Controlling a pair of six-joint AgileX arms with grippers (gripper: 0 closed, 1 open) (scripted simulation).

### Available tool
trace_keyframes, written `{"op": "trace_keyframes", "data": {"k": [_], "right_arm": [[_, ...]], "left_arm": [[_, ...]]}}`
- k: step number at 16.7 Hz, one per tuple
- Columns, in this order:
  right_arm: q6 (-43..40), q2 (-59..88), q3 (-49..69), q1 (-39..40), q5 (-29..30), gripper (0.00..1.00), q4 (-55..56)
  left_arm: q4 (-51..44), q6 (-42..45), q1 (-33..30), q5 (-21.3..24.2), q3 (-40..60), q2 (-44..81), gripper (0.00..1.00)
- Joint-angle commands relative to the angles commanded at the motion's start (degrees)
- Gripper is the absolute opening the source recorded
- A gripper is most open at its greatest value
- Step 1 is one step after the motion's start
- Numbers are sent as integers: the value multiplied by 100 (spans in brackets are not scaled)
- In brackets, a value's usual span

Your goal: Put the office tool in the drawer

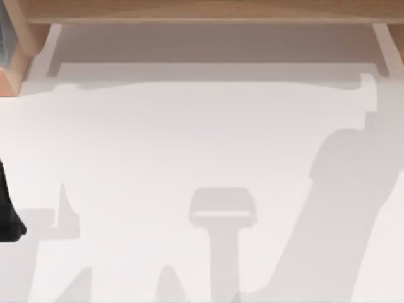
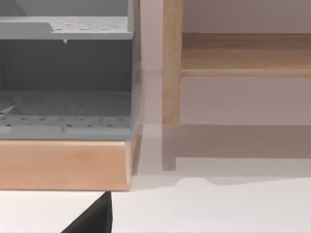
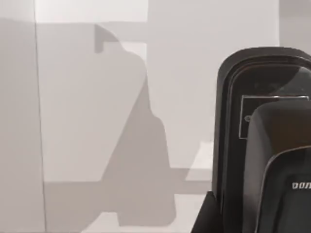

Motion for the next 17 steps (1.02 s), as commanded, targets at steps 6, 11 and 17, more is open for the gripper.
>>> {"op": "trace_keyframes", "data": {"k": [6, 11, 17], "right_arm": [[-113, -167, 247, -149, -268, 0, 118], [-282, -86, 53, -39, -72, 0, 217], [-84, 494, -623, 411, 721, 0, 178]], "left_arm": [[0, 0, 0, 0, 0, 0, 100], [0, 0, 0, 0, 0, 0, 100], [0, 0, 0, 0, 0, 0, 100]]}}
